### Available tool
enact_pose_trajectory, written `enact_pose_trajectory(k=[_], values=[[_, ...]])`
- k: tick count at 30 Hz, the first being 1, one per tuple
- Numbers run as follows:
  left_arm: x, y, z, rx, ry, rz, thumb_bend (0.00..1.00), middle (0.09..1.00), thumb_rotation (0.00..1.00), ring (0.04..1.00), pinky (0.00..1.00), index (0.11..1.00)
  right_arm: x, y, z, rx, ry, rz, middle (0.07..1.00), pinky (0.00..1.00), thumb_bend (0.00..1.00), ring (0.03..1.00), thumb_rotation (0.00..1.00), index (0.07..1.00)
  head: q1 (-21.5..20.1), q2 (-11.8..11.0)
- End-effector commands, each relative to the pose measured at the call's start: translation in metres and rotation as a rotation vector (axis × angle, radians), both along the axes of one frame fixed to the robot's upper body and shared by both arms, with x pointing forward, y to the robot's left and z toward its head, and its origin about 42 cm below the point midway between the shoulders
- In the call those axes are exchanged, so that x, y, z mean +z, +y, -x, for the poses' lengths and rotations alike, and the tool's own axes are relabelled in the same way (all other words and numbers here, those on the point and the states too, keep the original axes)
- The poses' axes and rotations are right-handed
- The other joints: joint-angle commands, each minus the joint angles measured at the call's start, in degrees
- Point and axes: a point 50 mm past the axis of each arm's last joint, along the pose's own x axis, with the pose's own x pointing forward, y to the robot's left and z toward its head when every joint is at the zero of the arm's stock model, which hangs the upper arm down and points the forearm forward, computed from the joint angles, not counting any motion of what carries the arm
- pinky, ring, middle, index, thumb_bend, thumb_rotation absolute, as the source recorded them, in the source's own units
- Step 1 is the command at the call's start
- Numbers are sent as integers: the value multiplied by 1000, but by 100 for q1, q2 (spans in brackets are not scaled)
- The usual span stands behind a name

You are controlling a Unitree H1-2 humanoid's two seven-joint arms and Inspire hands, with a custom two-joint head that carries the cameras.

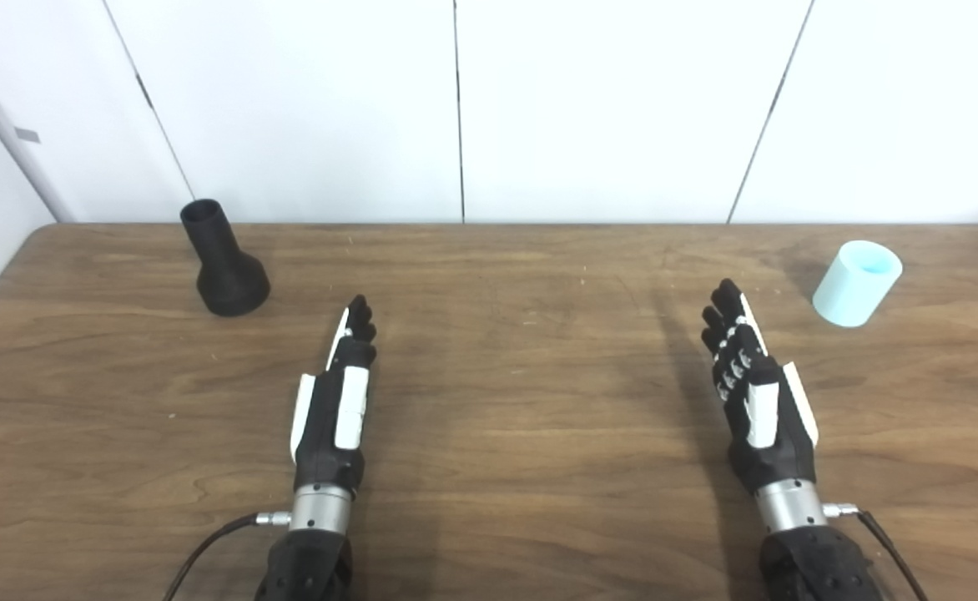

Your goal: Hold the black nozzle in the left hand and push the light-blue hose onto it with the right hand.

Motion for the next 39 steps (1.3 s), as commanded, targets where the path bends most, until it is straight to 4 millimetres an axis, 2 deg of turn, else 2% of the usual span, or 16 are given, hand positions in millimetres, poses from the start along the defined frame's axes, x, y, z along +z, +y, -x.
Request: enact_pose_trajectory(k=[1,18,27,31,39], values=[[14,-1,-4,-10,-82,-7,878,1000,1000,1000,1000,1000,4,3,0,1,-25,-10,1000,1000,699,1000,1000,1000,5,0],[13,-2,-5,-5,-93,-21,858,1000,1000,1000,1000,1000,4,0,0,-7,-22,-9,1000,1000,700,1000,1000,1000,94,-23],[7,-12,-7,4,-94,-35,864,1000,1000,1000,1000,1000,-8,-11,-3,-5,-17,-10,1000,1000,711,1000,1000,1000,428,-352],[1,-17,-7,16,-96,-44,849,1000,1000,1000,1000,1000,-17,-20,-3,-7,-13,-11,1000,1000,717,1000,1000,1000,818,-601],[-9,-26,-13,51,-109,-53,813,1000,1000,1000,1000,1000,-32,-38,-5,-1,-13,-23,1000,1000,718,1000,1000,1000,1196,-798]])
